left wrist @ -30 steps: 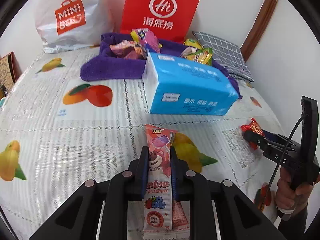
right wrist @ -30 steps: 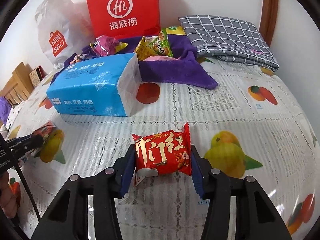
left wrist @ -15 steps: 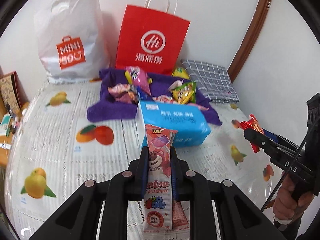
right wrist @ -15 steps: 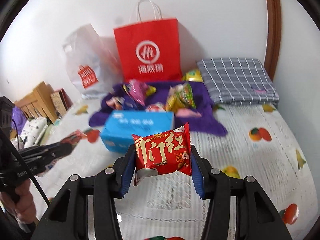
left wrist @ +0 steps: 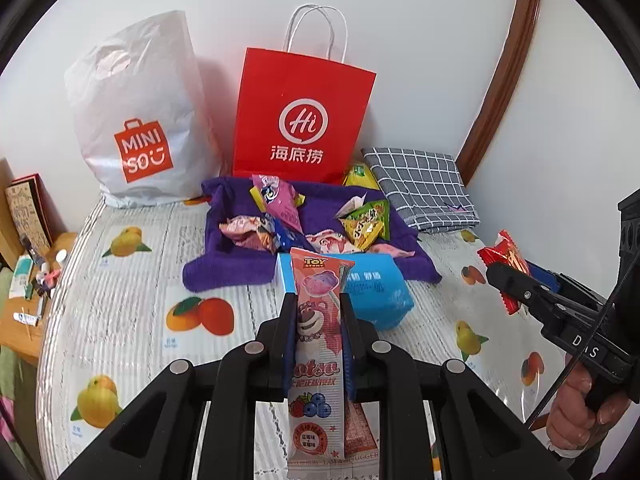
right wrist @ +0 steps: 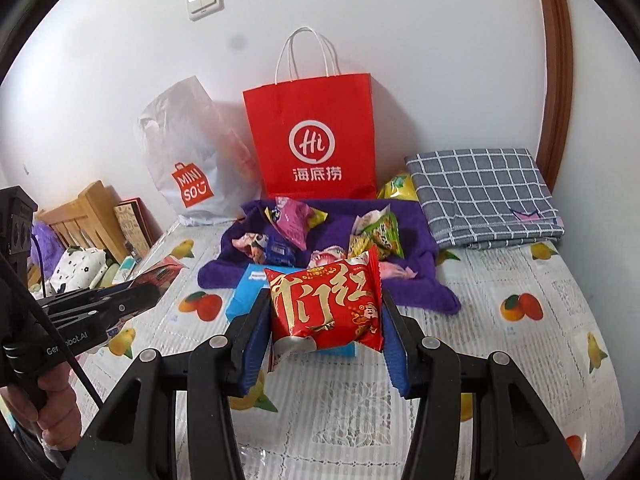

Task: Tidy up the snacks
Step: 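Carry the red packet and pink lollipop with both tools over the purple towel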

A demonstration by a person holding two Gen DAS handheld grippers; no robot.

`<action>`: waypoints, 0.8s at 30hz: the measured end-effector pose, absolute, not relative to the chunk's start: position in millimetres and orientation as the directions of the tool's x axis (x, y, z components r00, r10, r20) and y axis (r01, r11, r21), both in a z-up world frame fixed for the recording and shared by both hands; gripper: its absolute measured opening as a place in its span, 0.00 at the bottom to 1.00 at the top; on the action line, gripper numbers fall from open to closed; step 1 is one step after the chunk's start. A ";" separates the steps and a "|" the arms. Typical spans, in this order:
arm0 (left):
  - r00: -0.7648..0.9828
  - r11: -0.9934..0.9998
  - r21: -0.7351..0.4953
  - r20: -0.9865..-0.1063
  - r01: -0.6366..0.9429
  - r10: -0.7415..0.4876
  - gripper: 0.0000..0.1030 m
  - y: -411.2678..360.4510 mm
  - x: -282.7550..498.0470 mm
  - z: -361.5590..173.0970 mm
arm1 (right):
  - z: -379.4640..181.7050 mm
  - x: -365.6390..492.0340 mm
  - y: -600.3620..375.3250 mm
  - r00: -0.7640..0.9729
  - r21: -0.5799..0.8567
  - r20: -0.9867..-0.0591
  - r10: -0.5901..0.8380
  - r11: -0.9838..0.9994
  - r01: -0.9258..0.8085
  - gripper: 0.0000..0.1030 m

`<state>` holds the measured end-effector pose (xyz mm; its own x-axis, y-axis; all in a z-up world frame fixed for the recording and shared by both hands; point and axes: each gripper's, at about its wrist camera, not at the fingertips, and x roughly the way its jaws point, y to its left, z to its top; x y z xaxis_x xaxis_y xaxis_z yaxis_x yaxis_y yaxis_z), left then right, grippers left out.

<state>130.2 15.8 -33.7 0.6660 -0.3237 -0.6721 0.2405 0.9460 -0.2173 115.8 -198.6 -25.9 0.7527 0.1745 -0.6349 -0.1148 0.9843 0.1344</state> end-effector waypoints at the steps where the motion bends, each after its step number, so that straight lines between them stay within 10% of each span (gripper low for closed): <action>1: 0.666 0.947 -0.214 -0.673 0.241 -0.322 0.17 14.3 131.9 -32.2 | -25.3 117.9 -199.2 0.753 0.136 -0.634 0.177 0.984 -0.117 0.49; 24: 0.655 0.954 -0.169 -0.696 0.248 -0.294 0.17 -7.3 204.6 -18.0 | -25.9 201.6 -221.0 0.748 0.166 -0.635 0.191 0.980 -0.110 0.49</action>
<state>204.6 -7.3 -18.0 0.6552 -0.2937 -0.6960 0.2477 0.9539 -0.1694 201.6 -221.0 -25.9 0.7481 0.1912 -0.6355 -0.1096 0.9800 0.1659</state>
